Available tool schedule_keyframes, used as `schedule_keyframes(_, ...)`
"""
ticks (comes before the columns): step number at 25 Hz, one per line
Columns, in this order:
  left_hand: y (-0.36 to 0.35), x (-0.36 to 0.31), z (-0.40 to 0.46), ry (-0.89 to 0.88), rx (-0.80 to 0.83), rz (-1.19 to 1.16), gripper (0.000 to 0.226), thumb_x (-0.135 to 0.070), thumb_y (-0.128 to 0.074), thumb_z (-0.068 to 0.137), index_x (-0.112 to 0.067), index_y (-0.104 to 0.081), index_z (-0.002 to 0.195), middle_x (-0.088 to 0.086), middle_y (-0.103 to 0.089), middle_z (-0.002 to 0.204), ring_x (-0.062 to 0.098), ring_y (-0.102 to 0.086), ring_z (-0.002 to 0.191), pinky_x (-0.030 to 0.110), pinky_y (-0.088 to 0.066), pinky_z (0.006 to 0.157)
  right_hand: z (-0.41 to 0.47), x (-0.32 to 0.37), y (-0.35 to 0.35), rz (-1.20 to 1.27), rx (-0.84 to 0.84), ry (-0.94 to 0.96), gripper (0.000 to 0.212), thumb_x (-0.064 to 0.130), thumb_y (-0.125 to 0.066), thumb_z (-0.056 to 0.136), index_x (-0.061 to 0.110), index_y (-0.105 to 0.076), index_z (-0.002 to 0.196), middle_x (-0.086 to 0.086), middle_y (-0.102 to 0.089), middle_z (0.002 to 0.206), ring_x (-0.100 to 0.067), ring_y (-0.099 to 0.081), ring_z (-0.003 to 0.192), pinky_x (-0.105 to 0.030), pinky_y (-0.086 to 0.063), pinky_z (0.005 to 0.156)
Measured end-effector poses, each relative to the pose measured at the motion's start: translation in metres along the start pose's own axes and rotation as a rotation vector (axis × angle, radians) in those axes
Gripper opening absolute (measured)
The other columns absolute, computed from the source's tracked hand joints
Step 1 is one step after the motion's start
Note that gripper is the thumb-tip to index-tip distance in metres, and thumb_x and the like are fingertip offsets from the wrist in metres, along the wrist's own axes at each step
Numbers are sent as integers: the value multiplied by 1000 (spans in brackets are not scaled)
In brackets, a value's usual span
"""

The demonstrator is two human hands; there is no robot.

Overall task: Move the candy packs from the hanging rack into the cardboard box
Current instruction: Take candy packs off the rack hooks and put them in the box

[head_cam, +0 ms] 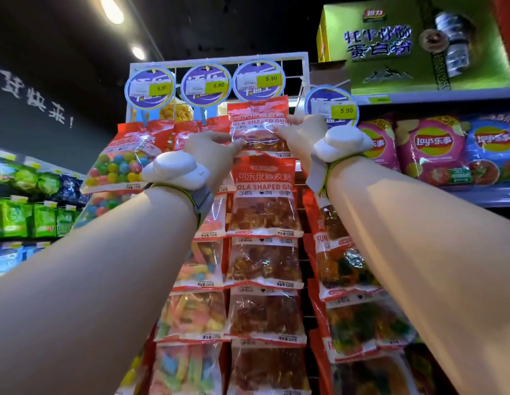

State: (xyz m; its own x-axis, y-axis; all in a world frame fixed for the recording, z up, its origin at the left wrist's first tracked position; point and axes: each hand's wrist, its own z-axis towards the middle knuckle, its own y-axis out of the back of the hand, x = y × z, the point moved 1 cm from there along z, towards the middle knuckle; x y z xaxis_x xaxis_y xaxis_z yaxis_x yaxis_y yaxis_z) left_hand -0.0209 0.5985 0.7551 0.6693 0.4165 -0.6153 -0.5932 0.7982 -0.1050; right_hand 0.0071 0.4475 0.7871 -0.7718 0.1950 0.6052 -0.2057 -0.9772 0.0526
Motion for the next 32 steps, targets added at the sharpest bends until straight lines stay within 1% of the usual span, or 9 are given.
schedule_keyframes(6,7,-4,-16,12,36,80,33,-25,-73,85,-11,-69,114,9,-73,98,25,-73,85,39,-60,83,-16,0,4,66,35,-106,41,15,-59,93,1,-52,130,-16,-58,130,-28,-57,118,-37,-47,97)
schedule_keyframes(10,11,-9,-26,42,74,123,28,-26,-71,87,-13,-70,112,8,-74,94,23,-74,85,38,-60,82,-19,-2,6,-188,29,-43,52,34,-63,88,10,-52,133,-8,-55,135,-24,-53,122,-35,-40,106)
schedule_keyframes(12,11,-11,-28,51,87,127,30,-25,-71,87,-11,-70,113,8,-73,95,22,-73,85,37,-60,82,-22,-2,8,-186,40,-52,52,34,-64,88,10,-52,133,-8,-55,135,-24,-53,122,-36,-41,106)
schedule_keyframes(16,13,-10,-37,76,126,134,32,-25,-74,85,-12,-68,114,9,-72,97,24,-72,88,39,-59,84,-32,-4,13,-130,40,-52,49,28,-64,88,8,-54,131,-10,-59,129,-26,-59,115,-38,-45,102)
schedule_keyframes(19,15,-9,-49,121,164,135,39,-21,-73,84,-11,-65,121,13,-69,107,26,-69,96,44,-56,91,-47,-5,15,-41,67,-63,40,20,-62,90,5,-57,127,-6,-65,117,-26,-63,108,-38,-49,99)
schedule_keyframes(22,22,-5,-64,163,167,176,43,-15,-69,88,-12,-58,130,12,-67,104,26,-68,95,42,-56,92,-65,-5,22,-76,52,-63,34,26,-64,88,9,-64,118,-7,-69,108,-22,-66,96,-33,-52,88)
schedule_keyframes(25,35,-5,-86,189,154,188,48,-20,-72,85,-16,-58,130,10,-69,110,25,-69,94,41,-56,90,-89,-3,33,-98,57,-116,39,30,-66,87,13,-61,122,-7,-68,100,-18,-61,87,-33,-51,83)
schedule_keyframes(29,52,-13,-127,192,155,225,49,-29,-75,82,-23,-61,129,4,-72,105,20,-69,82,37,-60,79,-130,1,49,-180,42,-190,42,33,-64,88,13,-60,125,-7,-63,122,-25,-59,111,-35,-45,100)
schedule_keyframes(32,61,-19,-163,208,167,229,47,-28,-72,85,-23,-60,130,-9,-65,80,6,-59,61,19,-54,57,-171,3,65,-184,69,-246,42,28,-62,89,11,-57,127,-6,-61,125,-23,-57,114,-25,-41,90)
